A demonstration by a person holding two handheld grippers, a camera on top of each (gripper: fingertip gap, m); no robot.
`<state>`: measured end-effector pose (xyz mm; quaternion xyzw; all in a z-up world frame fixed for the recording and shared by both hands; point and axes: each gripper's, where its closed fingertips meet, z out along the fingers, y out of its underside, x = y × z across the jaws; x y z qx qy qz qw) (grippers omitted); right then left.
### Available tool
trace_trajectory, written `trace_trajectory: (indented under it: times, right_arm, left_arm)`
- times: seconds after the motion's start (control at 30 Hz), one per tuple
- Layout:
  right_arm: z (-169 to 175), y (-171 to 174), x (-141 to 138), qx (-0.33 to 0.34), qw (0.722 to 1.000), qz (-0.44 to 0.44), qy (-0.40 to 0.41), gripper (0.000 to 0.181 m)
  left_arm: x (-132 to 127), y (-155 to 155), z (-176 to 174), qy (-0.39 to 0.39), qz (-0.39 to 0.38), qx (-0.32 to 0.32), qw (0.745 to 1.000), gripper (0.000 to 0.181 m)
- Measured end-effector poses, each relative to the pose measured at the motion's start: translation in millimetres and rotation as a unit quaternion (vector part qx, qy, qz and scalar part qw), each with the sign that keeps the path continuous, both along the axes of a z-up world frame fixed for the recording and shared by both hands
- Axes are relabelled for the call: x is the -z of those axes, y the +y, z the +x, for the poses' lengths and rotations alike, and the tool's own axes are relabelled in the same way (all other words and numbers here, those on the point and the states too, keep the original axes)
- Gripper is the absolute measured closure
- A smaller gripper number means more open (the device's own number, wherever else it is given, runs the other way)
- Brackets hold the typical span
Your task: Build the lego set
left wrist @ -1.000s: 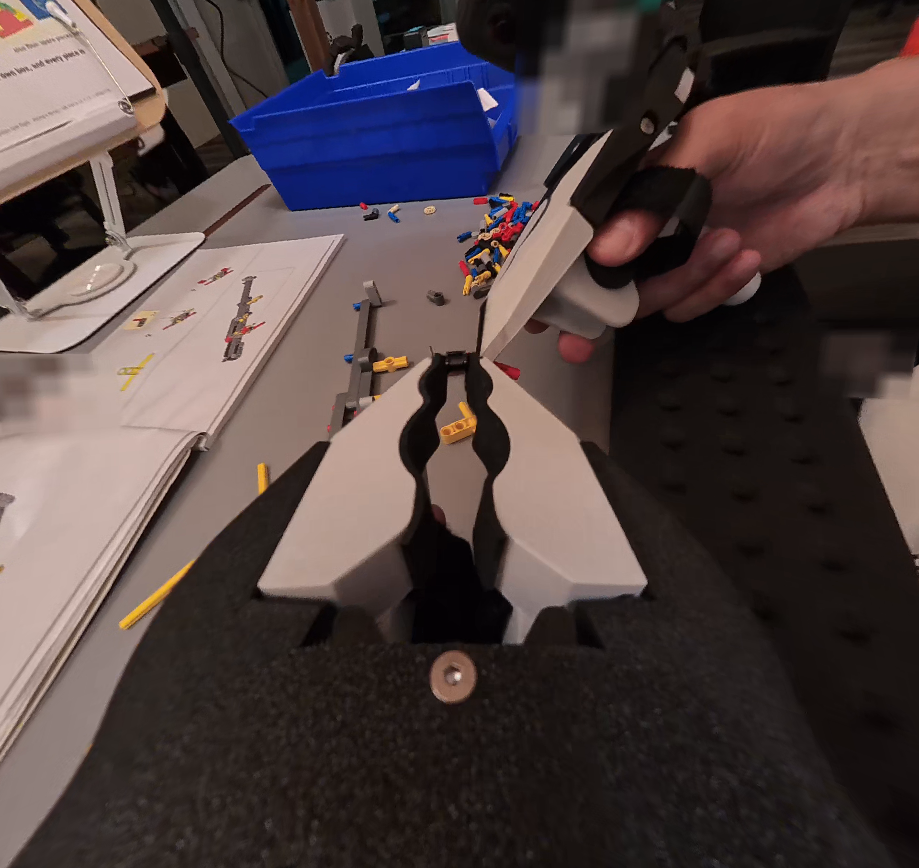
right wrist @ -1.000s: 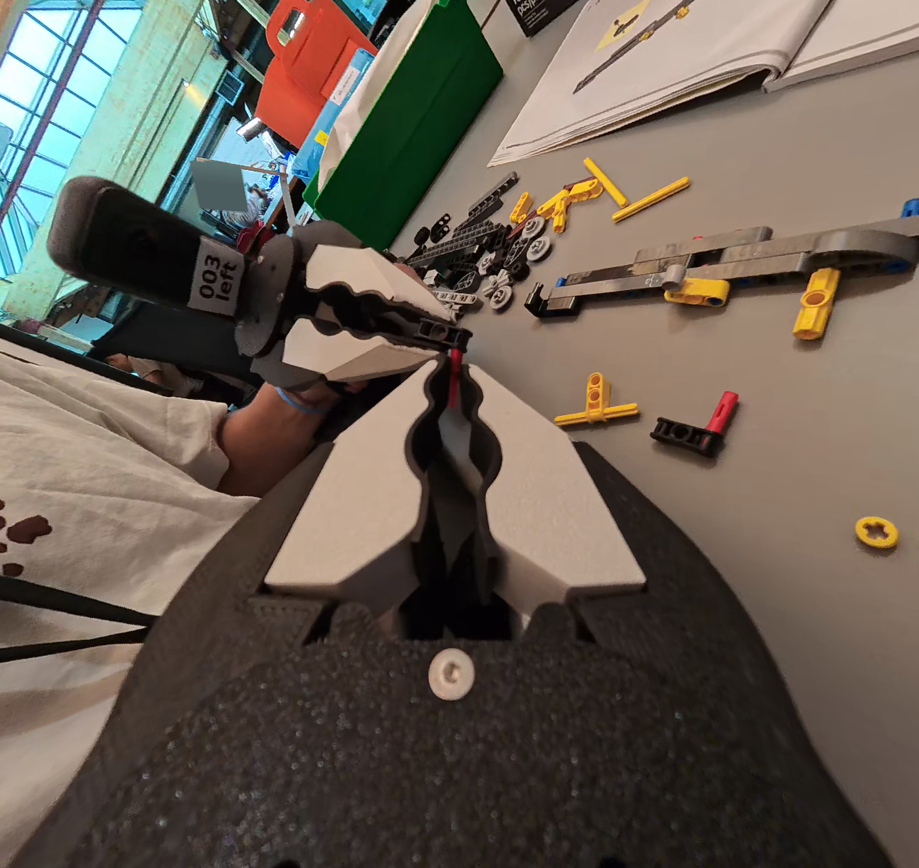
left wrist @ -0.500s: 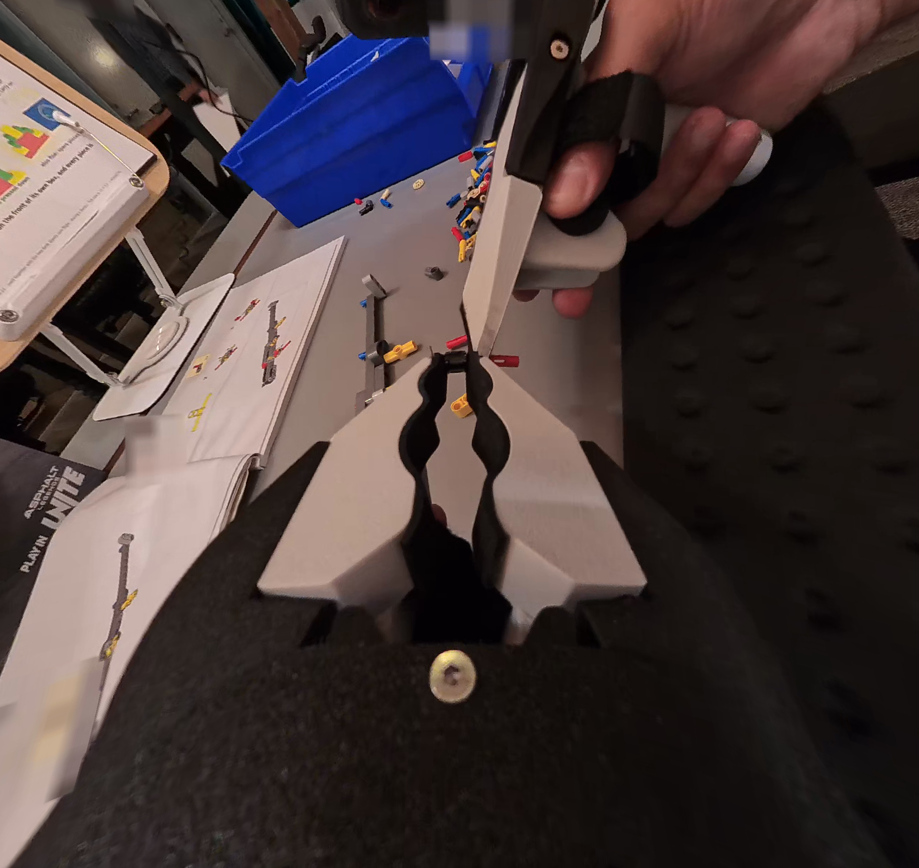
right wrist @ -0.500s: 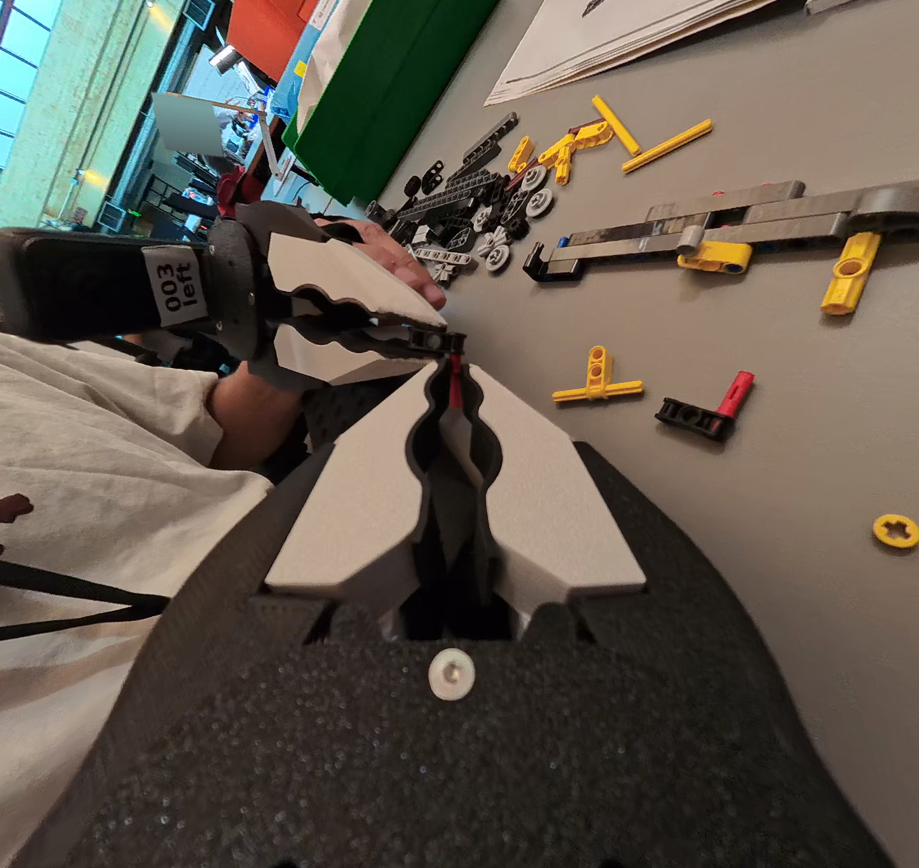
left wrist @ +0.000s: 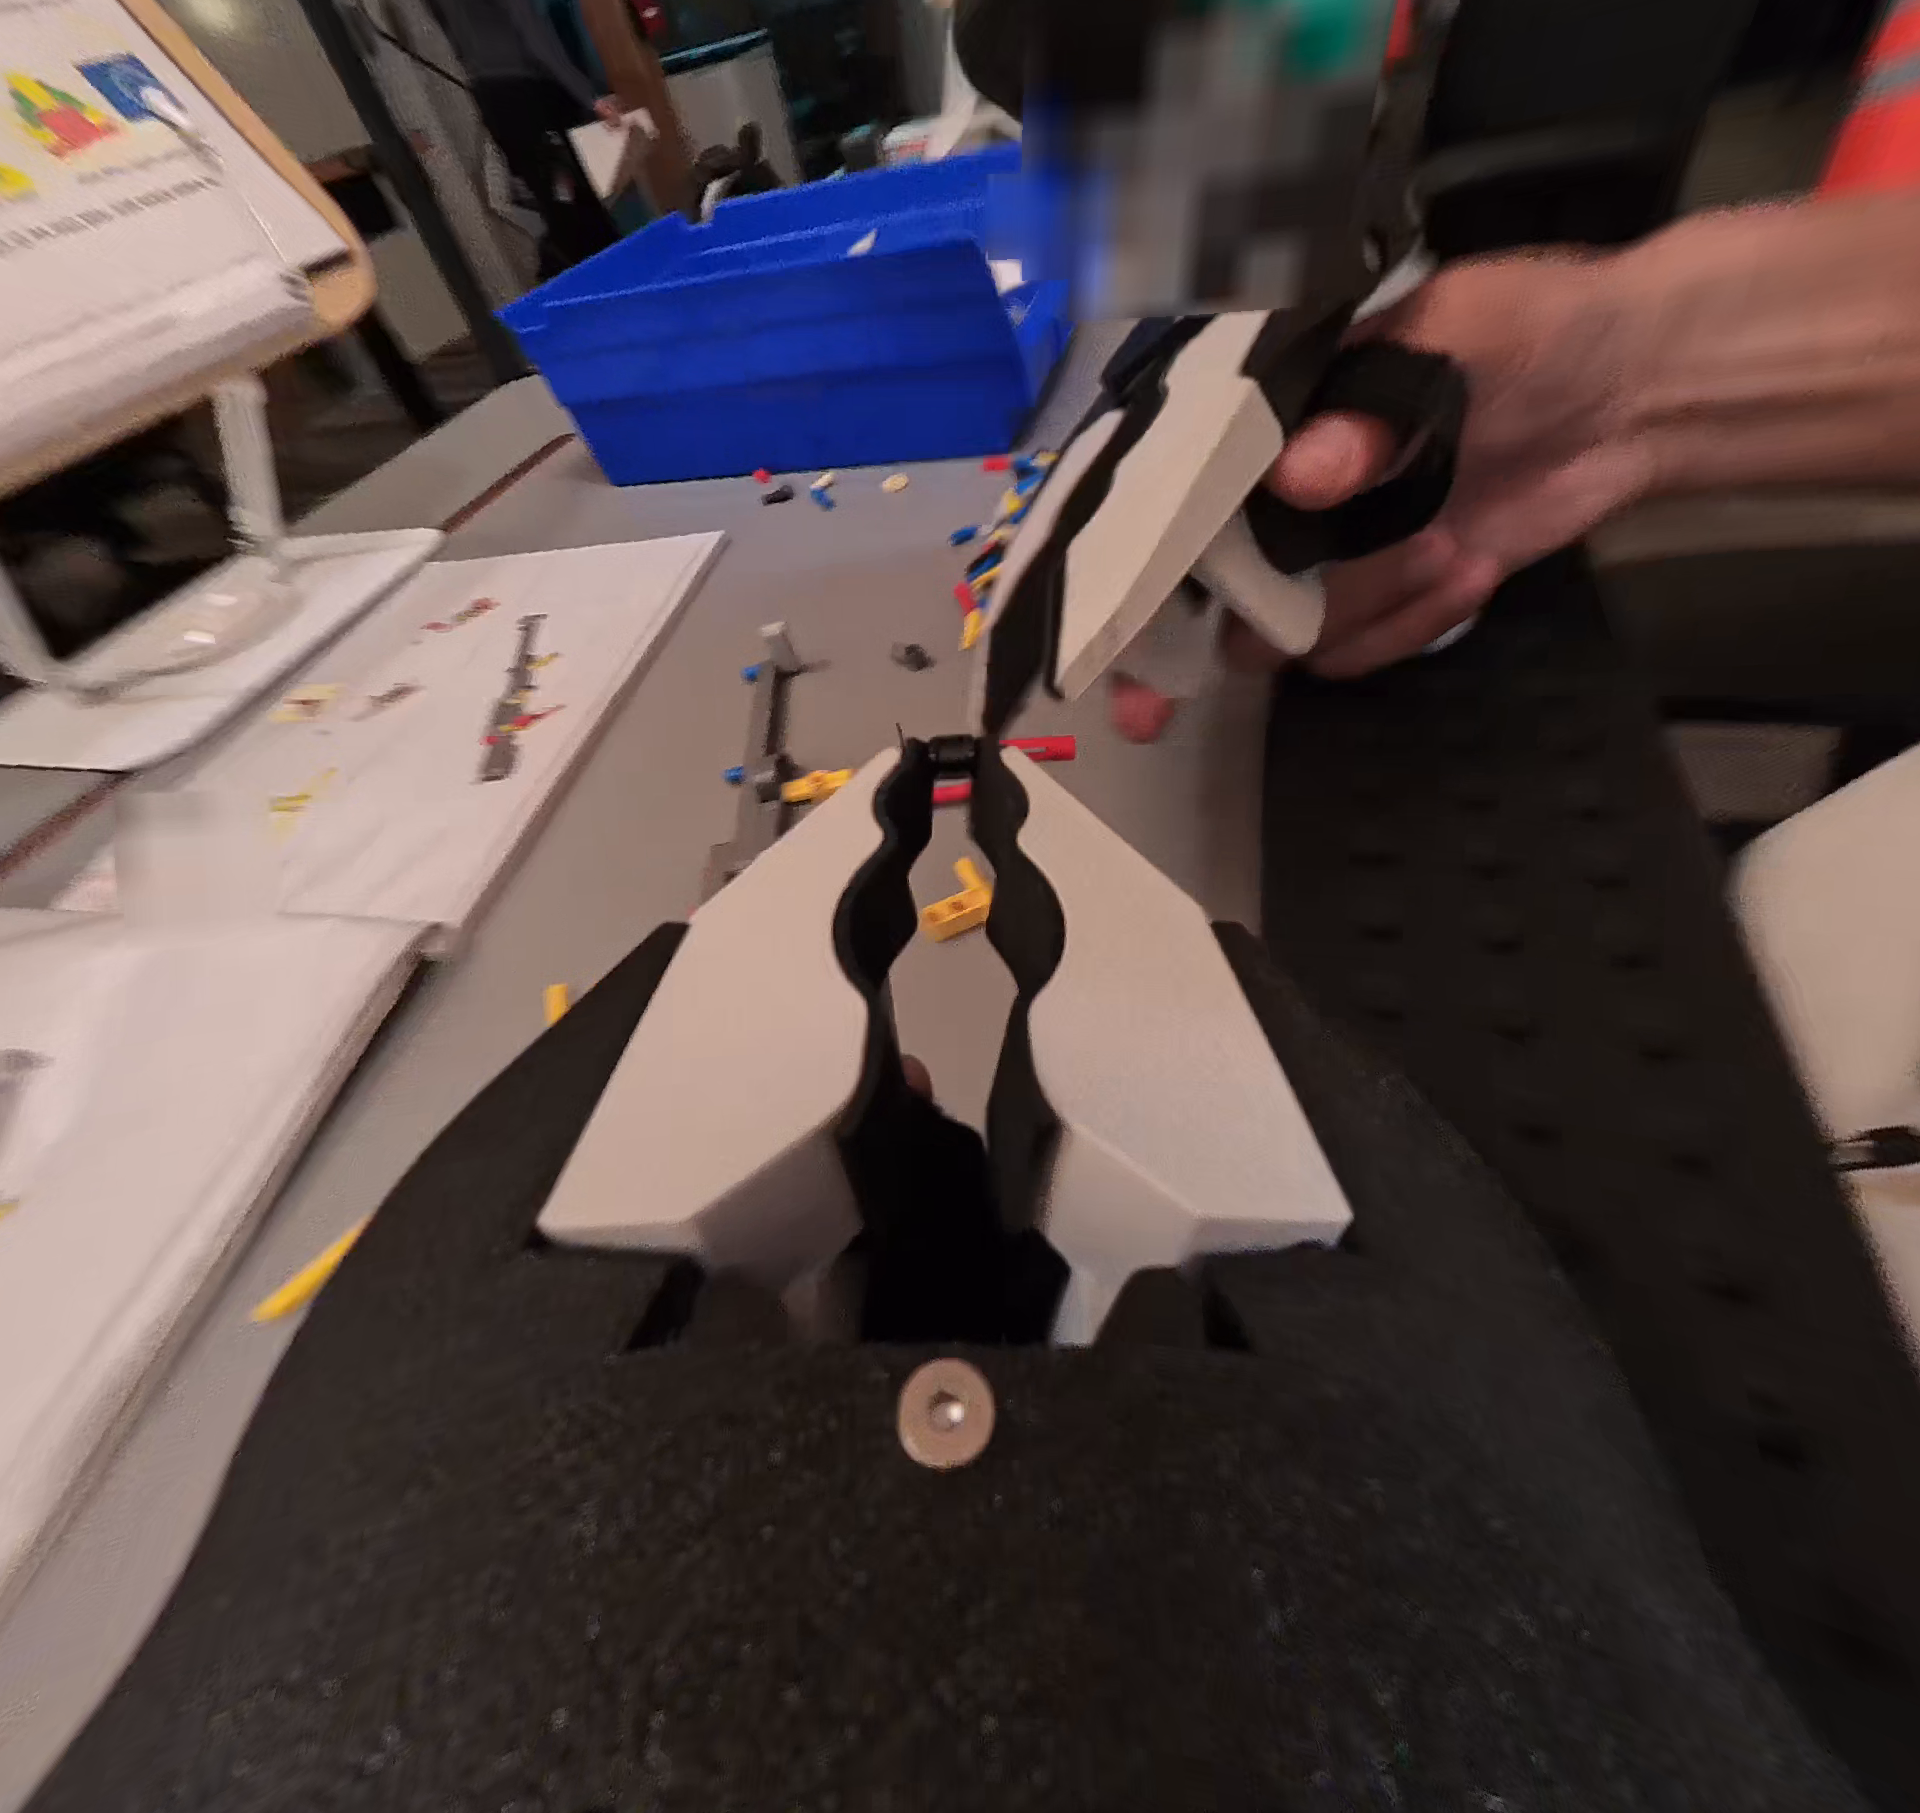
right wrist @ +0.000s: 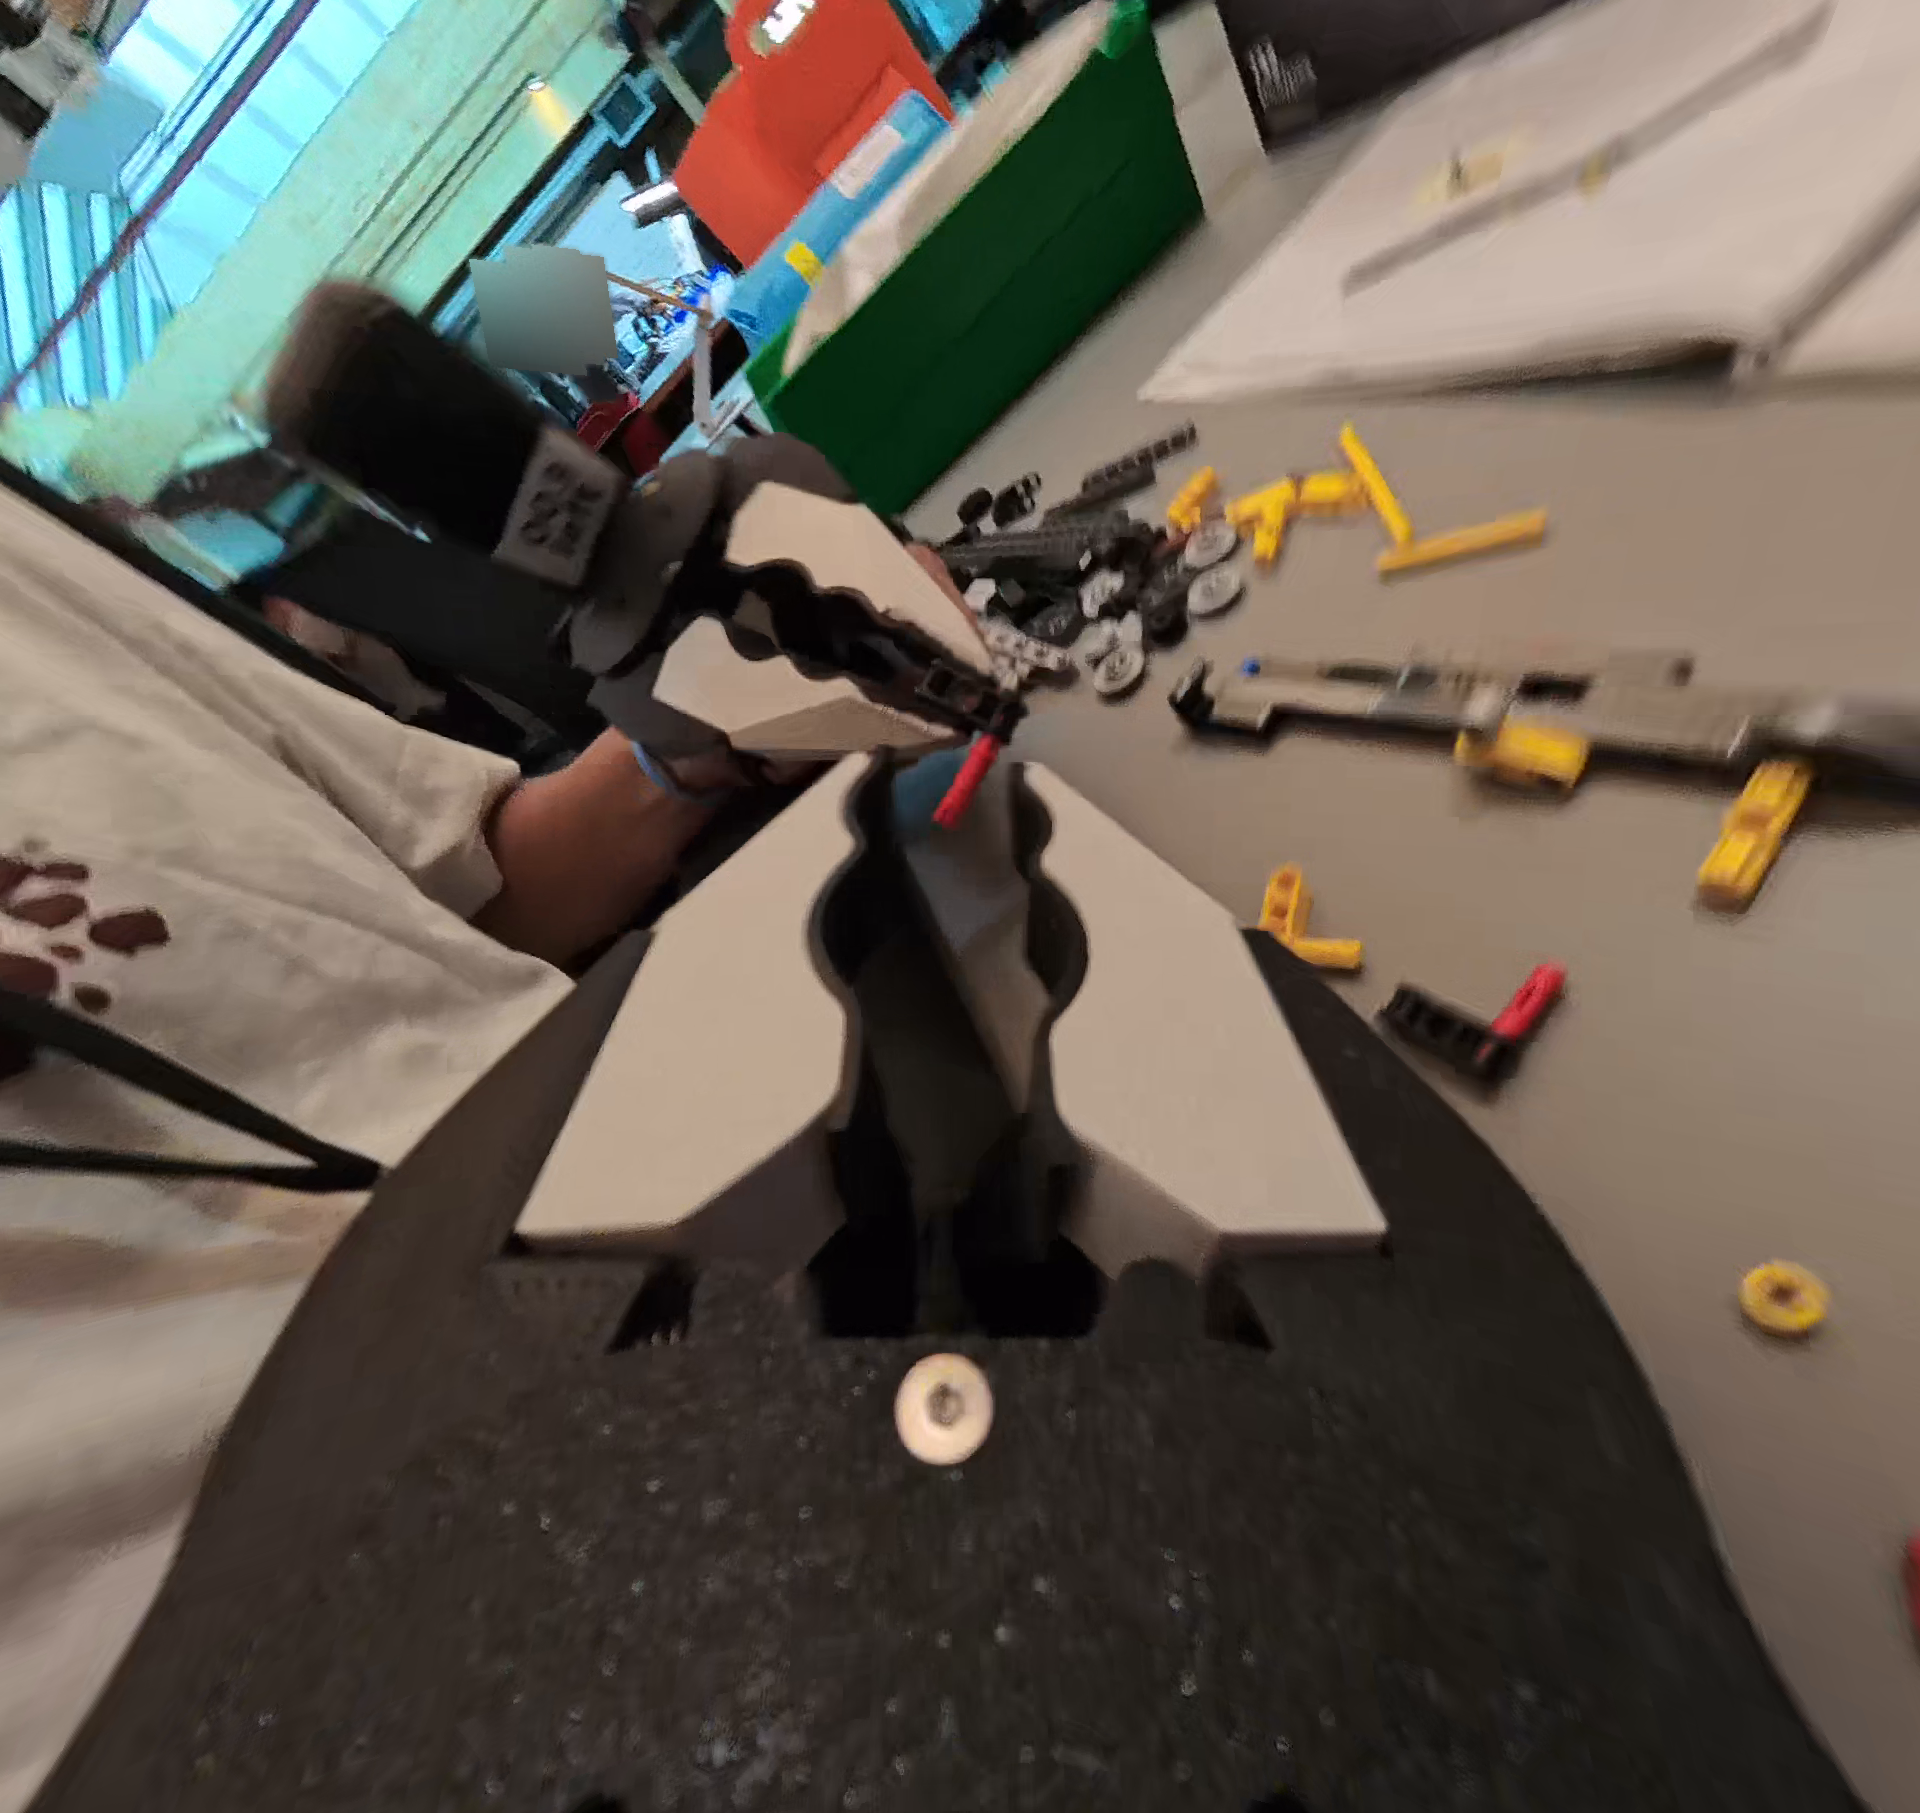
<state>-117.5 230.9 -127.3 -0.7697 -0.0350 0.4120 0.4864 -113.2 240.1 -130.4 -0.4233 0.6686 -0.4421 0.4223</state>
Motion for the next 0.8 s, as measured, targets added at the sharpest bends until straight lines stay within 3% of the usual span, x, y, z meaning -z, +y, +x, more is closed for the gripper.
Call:
trace_trajectory:
  times: [0.03,0.13,0.23,0.33,0.47,0.57,0.8]
  right_arm:
    - [2.6,0.0,-9.1,-0.001,0.999,0.046,-0.022,0.146]
    - [-3.5,-4.3,-38.2,-0.052,0.986,0.16,-0.018,0.145]
    - [-6.2,-5.5,-52.2,-0.09,0.974,0.208,0.03,0.146]
    - [-17.1,-10.9,-51.5,-0.134,0.968,0.213,0.022,0.14]
    - [-23.1,-6.8,-51.4,-0.132,0.967,0.216,0.018,0.141]
    - [-24.6,-5.0,-48.6,-0.13,0.968,0.214,0.007,0.153]
    - [-25.6,-6.9,-45.2,-0.133,0.967,0.218,-0.01,0.155]
  left_arm:
    - [-4.4,-2.2,-1.4,-0.001,-0.044,0.014,0.999,0.175]
    - [-29.6,-13.3,-9.5,-0.035,-0.16,0.071,0.984,0.174]
    - [-48.4,-16.9,-16.8,-0.06,-0.24,0.11,0.963,0.175]
    - [-58.5,-11.8,-20.4,-0.077,-0.282,0.118,0.949,0.175]
    - [-53.9,-14.4,-18.1,-0.069,-0.266,0.115,0.955,0.175]
    - [-51.7,-15.3,-16.7,-0.065,-0.26,0.111,0.957,0.175]
    - [-49.7,-18.2,-17.8,-0.06,-0.255,0.116,0.958,0.175]
